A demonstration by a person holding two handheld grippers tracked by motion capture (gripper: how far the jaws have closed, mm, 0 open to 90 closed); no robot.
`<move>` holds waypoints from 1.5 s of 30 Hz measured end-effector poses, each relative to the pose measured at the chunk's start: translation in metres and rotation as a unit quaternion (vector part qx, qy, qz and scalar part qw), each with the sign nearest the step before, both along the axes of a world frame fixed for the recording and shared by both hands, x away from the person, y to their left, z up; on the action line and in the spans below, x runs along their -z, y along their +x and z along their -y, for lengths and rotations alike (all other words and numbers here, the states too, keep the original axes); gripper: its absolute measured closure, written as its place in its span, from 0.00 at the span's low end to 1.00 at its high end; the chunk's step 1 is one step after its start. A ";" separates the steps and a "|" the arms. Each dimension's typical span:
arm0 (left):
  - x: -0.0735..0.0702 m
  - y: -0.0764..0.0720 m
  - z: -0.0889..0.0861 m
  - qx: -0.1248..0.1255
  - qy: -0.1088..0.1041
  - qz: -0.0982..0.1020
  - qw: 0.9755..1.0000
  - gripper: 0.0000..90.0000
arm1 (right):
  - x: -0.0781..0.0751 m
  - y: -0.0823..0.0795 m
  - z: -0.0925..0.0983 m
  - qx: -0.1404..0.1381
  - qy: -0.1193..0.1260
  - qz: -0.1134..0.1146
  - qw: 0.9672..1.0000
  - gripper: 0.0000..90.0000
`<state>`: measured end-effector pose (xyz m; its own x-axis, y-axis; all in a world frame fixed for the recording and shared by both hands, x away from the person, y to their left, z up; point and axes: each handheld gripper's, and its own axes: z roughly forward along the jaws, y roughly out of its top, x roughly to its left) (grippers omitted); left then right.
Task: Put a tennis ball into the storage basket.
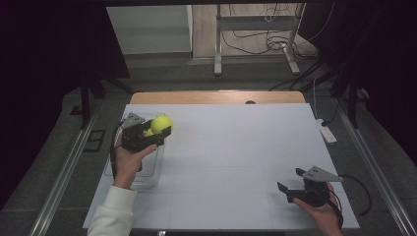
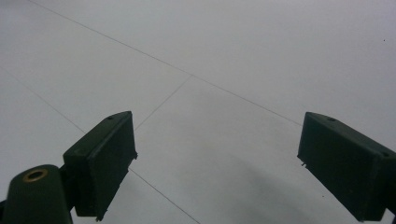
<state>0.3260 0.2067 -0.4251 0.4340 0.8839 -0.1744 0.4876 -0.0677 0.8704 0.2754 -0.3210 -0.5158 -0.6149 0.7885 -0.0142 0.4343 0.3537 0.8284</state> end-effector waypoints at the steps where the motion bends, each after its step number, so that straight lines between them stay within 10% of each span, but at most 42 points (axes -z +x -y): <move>1: 0.000 -0.001 -0.002 -0.003 0.000 -0.001 1.000 0.31 | 0.000 0.000 0.000 0.000 0.000 -0.001 1.000 0.13; 45: 0.008 -0.015 -0.053 -0.070 0.016 -0.015 0.997 0.31 | 0.000 0.001 0.000 0.001 -0.001 0.001 1.000 0.13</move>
<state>0.3110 0.2598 -0.4330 0.3017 0.9404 -0.1567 0.5195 -0.0244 0.8541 0.2760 -0.3214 -0.5158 -0.6134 0.7896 -0.0167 0.4332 0.3541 0.8288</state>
